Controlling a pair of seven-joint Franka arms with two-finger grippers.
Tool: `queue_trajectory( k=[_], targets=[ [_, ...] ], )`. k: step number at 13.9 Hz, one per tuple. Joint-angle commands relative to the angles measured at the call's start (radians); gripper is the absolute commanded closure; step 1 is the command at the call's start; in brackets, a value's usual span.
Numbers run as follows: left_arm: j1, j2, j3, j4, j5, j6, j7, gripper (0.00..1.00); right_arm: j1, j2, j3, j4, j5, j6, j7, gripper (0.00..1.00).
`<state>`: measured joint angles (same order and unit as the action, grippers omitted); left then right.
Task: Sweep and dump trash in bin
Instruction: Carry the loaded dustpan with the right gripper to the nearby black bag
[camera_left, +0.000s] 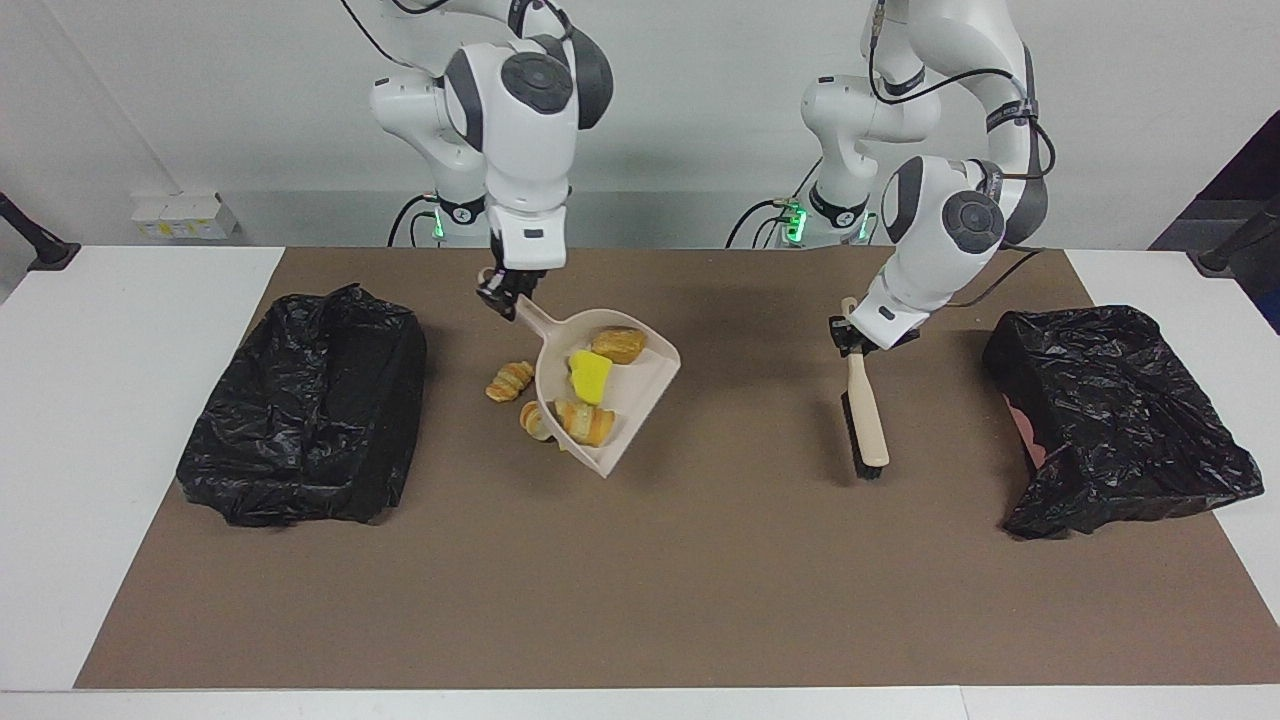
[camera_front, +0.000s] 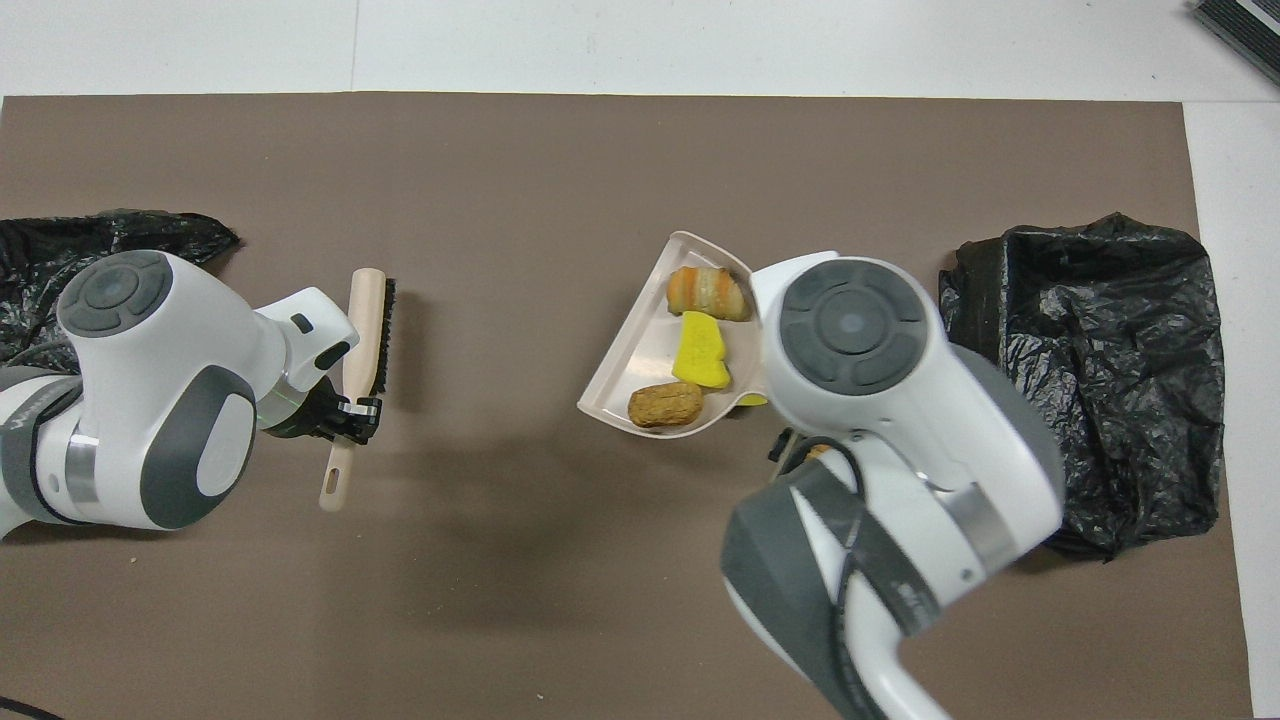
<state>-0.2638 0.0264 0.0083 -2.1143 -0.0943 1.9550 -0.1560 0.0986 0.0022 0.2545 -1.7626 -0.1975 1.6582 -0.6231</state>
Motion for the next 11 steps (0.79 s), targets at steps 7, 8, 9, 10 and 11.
queue_trajectory(
  k=[7,8,9,10,11],
  targets=[
    [-0.303,-0.178,0.005,-0.243,-0.012,0.136,-0.362,1.00,-0.007,-0.084,-0.550,-0.037,0.001,0.047,-0.754,1.00],
    [-0.340,-0.200,0.005,-0.271,-0.012,0.157,-0.393,1.00,-0.007,-0.090,-0.581,-0.044,-0.046,0.066,-0.824,1.00],
    [-0.365,-0.213,0.004,-0.288,-0.013,0.171,-0.407,1.00,-0.008,-0.096,-0.592,-0.055,-0.109,0.092,-0.861,1.00],
    [-0.388,-0.223,0.002,-0.295,-0.019,0.171,-0.421,1.00,-0.008,-0.096,-0.595,-0.076,-0.175,0.118,-0.886,1.00],
    [-0.420,-0.241,0.002,-0.318,-0.050,0.179,-0.441,1.00,-0.010,-0.090,-0.595,-0.101,-0.225,0.161,-0.894,1.00]
  ],
)
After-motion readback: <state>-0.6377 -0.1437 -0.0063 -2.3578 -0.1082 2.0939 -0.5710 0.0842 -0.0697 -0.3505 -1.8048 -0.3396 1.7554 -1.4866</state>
